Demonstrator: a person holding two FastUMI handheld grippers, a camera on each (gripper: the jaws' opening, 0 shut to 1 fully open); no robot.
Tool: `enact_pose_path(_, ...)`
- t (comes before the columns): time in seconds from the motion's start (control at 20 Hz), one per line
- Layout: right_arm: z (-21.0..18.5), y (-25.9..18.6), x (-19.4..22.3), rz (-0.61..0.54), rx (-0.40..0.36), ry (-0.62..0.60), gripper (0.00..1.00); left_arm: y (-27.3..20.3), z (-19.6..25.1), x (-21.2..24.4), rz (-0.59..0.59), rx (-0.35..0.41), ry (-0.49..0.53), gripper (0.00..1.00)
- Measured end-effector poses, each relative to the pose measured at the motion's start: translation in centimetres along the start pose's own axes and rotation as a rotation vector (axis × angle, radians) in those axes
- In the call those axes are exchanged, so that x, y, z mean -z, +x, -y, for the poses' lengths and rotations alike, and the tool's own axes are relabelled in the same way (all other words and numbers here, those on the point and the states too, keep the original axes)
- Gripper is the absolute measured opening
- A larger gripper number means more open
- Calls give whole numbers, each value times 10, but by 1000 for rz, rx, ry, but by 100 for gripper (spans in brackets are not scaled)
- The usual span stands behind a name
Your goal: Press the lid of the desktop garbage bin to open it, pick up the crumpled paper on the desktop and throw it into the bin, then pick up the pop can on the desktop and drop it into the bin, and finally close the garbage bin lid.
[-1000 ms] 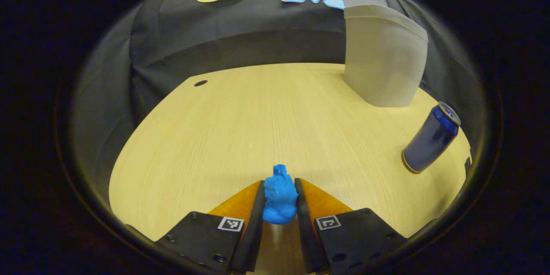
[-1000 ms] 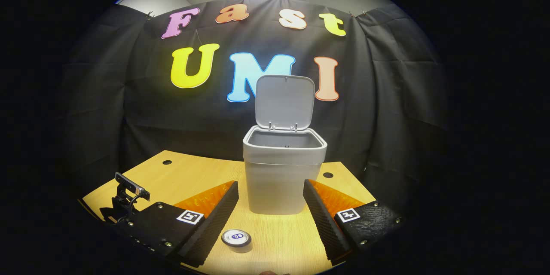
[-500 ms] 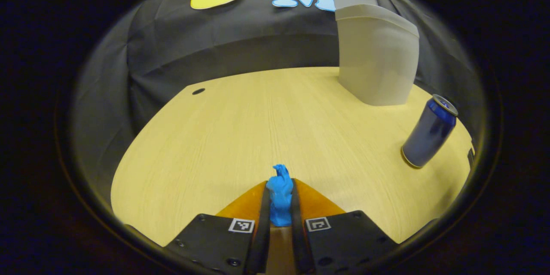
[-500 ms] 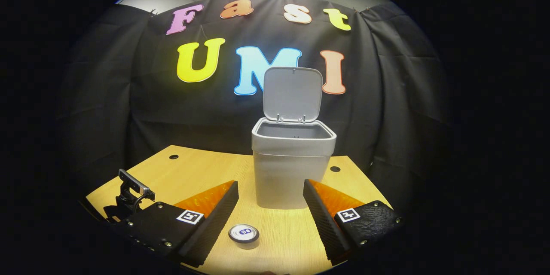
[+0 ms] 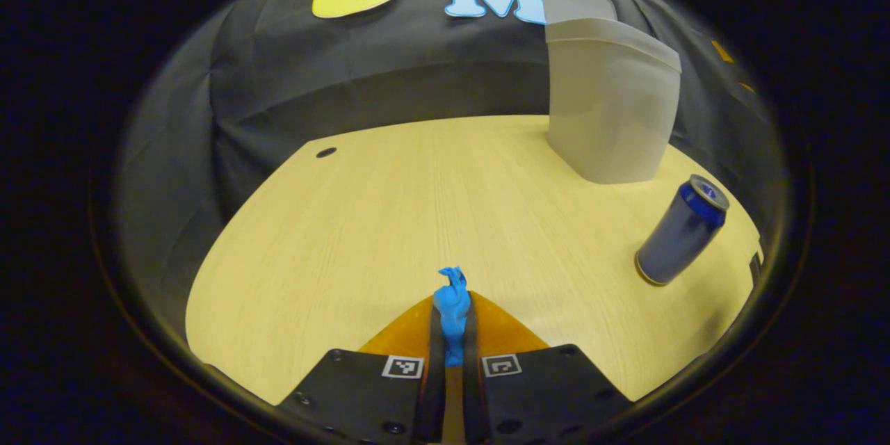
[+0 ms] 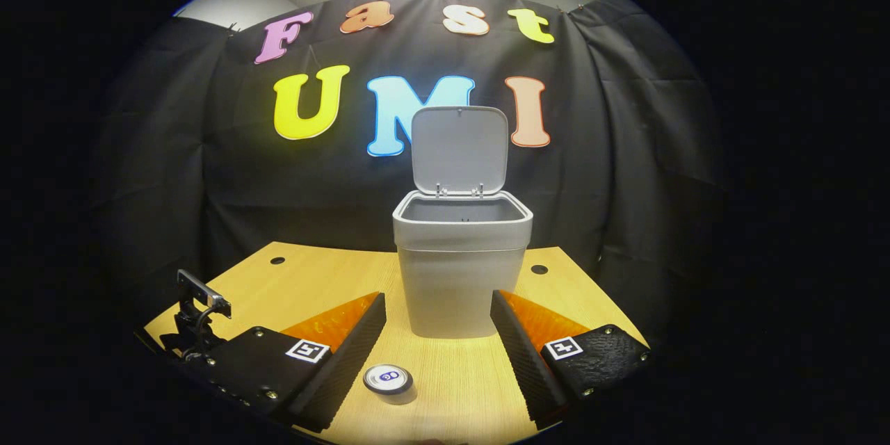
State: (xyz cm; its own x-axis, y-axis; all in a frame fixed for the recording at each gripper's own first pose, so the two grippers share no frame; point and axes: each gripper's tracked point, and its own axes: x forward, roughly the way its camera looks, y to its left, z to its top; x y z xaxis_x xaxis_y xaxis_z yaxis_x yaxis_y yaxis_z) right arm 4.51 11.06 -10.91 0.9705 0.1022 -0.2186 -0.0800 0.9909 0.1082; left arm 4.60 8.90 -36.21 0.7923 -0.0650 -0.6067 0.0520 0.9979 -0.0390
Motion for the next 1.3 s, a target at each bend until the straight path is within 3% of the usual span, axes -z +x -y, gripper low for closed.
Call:
enact_pose_path(0.3, 24, 10, -14, 31, 23, 57, 97, -24, 26, -85, 126, 32, 3, 16)
enact_pose_path(0.5, 43, 16, -22, 58, 62, 21, 97, -32, 58, -136, 216, 79, 16, 16)
enact_pose_path(1.3, 79, 10, -24, 92, 84, -42, 97, -49, 165, -312, 496, 238, 37, 16)
